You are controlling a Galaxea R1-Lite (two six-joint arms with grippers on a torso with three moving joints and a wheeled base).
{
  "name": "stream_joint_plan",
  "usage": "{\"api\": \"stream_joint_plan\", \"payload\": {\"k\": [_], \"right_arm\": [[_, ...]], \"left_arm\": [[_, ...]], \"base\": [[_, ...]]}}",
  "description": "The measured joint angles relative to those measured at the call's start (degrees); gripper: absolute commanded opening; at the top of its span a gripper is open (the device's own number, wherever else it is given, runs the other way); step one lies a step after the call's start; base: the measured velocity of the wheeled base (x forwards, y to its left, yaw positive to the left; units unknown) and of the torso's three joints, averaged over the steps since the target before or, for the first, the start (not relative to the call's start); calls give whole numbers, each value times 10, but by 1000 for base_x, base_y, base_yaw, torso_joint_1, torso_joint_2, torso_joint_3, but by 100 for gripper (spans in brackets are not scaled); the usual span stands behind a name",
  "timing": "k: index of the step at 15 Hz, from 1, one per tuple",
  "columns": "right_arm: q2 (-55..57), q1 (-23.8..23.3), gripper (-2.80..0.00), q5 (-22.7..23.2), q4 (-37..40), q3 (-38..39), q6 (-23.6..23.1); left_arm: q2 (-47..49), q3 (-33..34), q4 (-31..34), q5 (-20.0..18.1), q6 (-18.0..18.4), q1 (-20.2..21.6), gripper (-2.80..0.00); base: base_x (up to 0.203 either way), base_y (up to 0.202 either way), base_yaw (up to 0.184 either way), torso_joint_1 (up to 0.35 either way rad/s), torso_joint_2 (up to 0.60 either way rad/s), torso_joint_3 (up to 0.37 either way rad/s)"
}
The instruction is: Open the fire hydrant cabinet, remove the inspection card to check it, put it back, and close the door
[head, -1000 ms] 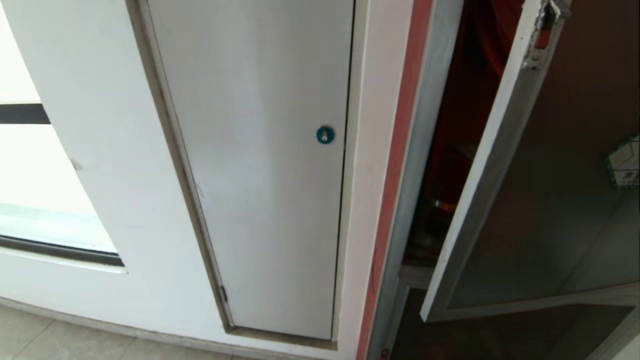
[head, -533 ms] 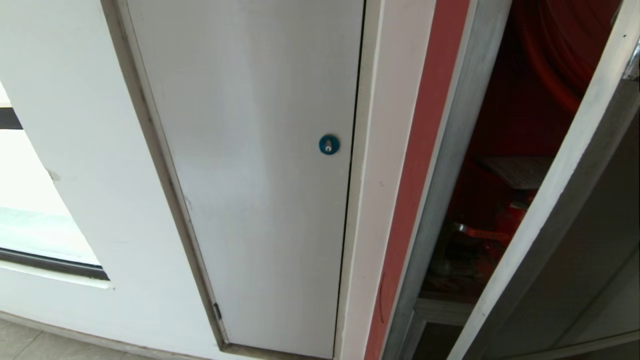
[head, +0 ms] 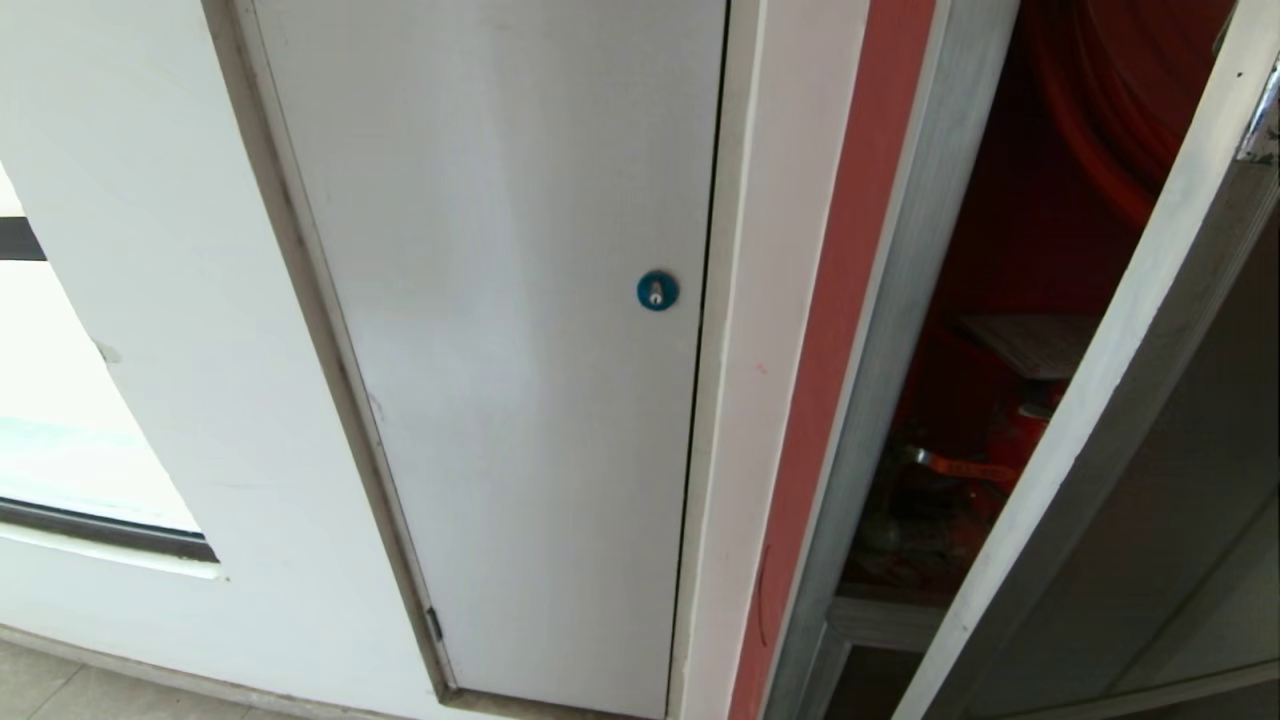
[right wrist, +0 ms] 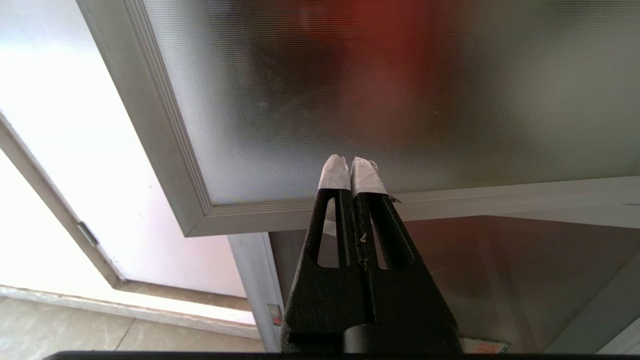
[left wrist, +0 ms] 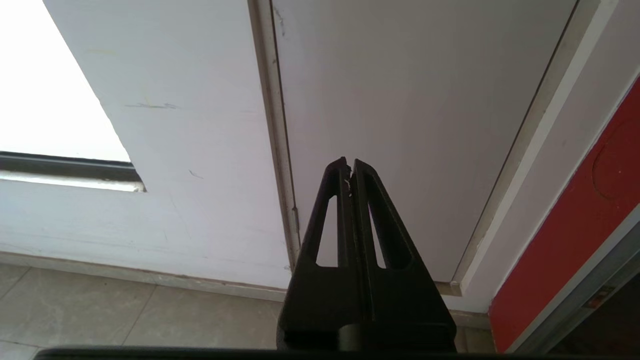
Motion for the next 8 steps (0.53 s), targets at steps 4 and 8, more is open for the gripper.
{"api": "stream_joint_plan", "payload": {"k": [4,8], "right_arm": [[0,0,-280,0,0,0,0],[0,0,-280,0,0,0,0]], "left_arm": [[0,0,0,0,0,0,-280],[0,0,0,0,0,0,-280]], "base": [[0,0,0,0,0,0],[0,0,0,0,0,0]]}}
